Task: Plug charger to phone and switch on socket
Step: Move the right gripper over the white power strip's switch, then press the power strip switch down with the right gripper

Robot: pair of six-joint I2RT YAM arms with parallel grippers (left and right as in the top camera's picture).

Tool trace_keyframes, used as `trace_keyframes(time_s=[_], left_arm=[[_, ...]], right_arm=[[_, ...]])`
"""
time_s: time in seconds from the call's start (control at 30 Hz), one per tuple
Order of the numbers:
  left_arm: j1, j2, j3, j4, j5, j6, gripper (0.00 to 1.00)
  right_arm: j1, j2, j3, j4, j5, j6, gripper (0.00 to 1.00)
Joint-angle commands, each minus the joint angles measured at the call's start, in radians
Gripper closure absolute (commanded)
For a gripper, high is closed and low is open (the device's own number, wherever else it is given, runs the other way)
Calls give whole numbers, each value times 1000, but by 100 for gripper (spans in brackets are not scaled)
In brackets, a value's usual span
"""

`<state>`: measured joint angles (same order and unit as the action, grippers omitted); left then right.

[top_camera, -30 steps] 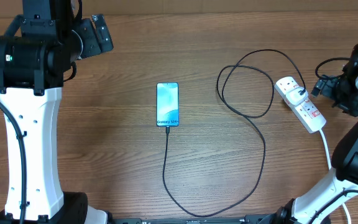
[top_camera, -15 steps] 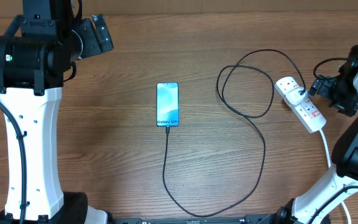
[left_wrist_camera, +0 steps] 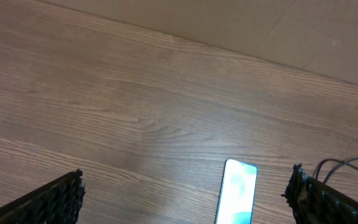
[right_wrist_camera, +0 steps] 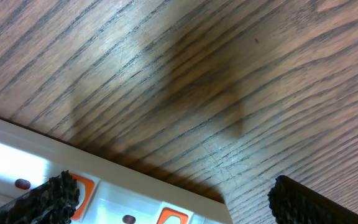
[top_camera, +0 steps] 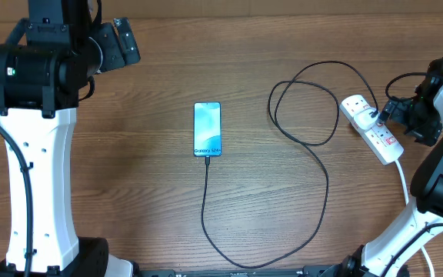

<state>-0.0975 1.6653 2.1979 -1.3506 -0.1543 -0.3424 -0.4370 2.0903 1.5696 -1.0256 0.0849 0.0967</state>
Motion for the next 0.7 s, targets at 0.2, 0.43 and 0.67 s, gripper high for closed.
trace_keyframes(time_s=[0.2, 0.43, 0.67], left_arm=[[-1, -3, -3, 0, -13, -21, 0], [-1, -3, -3, 0, -13, -21, 0], [-1, -3, -3, 0, -13, -21, 0]], right_arm=[[3, 5, 1, -27, -14, -10, 0], [3, 5, 1, -32, -36, -22, 0], [3, 5, 1, -39, -60, -24, 0]])
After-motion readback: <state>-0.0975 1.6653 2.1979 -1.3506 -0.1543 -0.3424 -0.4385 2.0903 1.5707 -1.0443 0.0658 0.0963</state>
